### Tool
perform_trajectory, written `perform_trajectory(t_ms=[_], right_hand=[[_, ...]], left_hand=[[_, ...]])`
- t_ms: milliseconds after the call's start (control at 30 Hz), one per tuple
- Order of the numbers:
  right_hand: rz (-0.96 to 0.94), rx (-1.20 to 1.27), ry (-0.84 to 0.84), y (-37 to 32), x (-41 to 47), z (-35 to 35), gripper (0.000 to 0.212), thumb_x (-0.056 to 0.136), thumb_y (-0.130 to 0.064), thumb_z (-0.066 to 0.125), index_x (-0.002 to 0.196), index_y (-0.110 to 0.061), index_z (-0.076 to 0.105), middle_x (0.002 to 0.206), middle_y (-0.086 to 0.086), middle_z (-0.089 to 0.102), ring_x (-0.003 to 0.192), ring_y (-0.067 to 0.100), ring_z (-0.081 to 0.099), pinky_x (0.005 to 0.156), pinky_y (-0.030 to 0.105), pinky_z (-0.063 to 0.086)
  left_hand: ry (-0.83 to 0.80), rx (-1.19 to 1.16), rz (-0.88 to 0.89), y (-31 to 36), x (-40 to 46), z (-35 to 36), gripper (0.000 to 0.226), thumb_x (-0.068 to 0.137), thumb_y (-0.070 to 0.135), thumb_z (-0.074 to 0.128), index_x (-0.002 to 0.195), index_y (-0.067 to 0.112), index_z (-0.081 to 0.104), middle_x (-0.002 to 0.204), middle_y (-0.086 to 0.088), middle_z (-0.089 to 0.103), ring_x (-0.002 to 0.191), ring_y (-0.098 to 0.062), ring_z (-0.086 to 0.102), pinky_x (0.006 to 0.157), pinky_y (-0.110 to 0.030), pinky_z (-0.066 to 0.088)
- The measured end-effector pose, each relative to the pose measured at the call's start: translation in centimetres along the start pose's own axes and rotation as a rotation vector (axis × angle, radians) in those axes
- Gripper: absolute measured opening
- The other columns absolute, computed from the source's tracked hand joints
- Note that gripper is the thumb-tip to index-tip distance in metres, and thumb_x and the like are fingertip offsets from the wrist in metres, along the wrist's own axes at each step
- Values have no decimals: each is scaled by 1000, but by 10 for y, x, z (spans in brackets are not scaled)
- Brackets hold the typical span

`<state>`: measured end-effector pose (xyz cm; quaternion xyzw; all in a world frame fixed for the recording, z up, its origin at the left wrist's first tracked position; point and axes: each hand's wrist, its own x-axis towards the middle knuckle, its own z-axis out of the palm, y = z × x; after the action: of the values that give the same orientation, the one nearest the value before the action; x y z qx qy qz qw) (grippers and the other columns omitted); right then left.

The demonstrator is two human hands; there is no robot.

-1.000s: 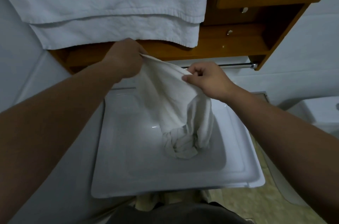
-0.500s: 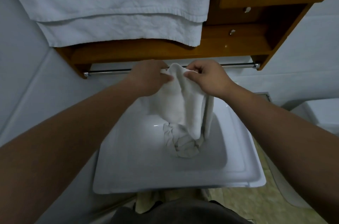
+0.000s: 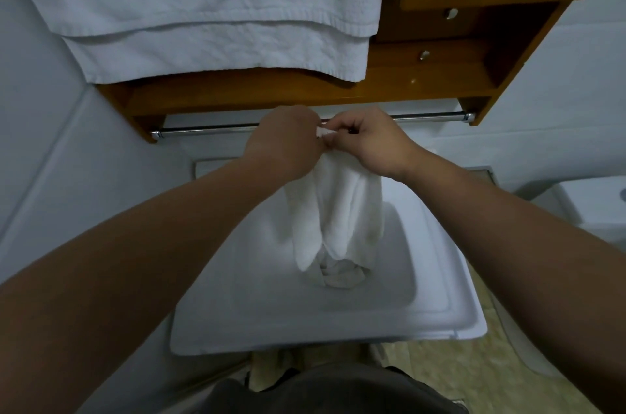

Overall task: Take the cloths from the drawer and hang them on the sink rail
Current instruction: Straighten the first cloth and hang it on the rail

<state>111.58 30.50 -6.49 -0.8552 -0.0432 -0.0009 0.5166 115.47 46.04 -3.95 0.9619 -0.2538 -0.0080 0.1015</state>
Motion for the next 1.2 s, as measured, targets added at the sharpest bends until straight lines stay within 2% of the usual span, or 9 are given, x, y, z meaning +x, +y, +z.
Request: perform_trajectory(t_ms=[100,300,500,633,733,867,933,1067,1200], right_hand=[[10,-10,17,1,-4,2,9,88,-20,71,96,-20,75,72,-5,59,68,13,54,68,35,45],[98,13,19,12,-16,-4,8,87,-19,73,94,-15,71,56,-13,48,53,6,43,59,26,34],[224,73,35,15,-21,-13,15,92,-16,65,84,-6,72,87,3,70,80,11,60,76,27,44],[279,-17,-37,26,-21,-21,12,89,-14,67,81,-6,72,88,3,71,82,16,63,79,34,49],[254,-154,4,29,-18,-18,10,88,-19,69,83,-11,72,88,5,71,83,20,64,77,35,50],[152,-172,62,18,-11,-6,9,91,-24,67,87,-17,71,75,0,60,66,12,52,65,28,41],[94,-155,40,10,-8,-1,7,90,-24,69,87,-17,71,70,-1,56,64,12,49,64,28,40],[31,-123,4,-3,-3,5,4,88,-23,73,88,-20,74,65,-6,53,60,8,47,61,25,40],[6,-77,-17,-10,-4,7,4,87,-20,73,87,-16,74,69,1,57,65,10,52,64,23,45]], left_hand=[[-12,72,-46,-8,2,1,30,94,44,55,82,16,59,75,0,49,72,-19,48,61,-31,33],[2,238,-186,-63,7,-6,33,94,43,54,78,15,54,79,-5,53,70,-22,48,58,-32,37],[20,333,-302,-115,-2,-5,20,93,25,57,91,7,64,96,-17,65,85,-34,63,63,-34,44],[30,283,-371,-130,-10,-4,22,93,27,58,92,6,66,98,-18,65,89,-37,63,64,-36,44],[-26,258,-344,-122,-13,-6,24,91,29,62,100,7,66,106,-17,66,97,-36,62,76,-40,51],[-198,20,-315,-89,-16,-8,76,76,43,78,142,23,45,143,-10,49,128,-31,47,102,-40,40],[-219,-124,-269,-67,-18,-9,88,72,45,81,147,28,37,148,-5,44,132,-27,43,106,-39,38],[-262,-216,-192,-26,-22,-9,89,66,52,82,143,30,44,149,0,43,133,-21,42,104,-32,36],[-313,-313,-97,0,-22,-4,53,76,51,74,118,20,66,113,-3,66,106,-20,59,86,-32,48]])
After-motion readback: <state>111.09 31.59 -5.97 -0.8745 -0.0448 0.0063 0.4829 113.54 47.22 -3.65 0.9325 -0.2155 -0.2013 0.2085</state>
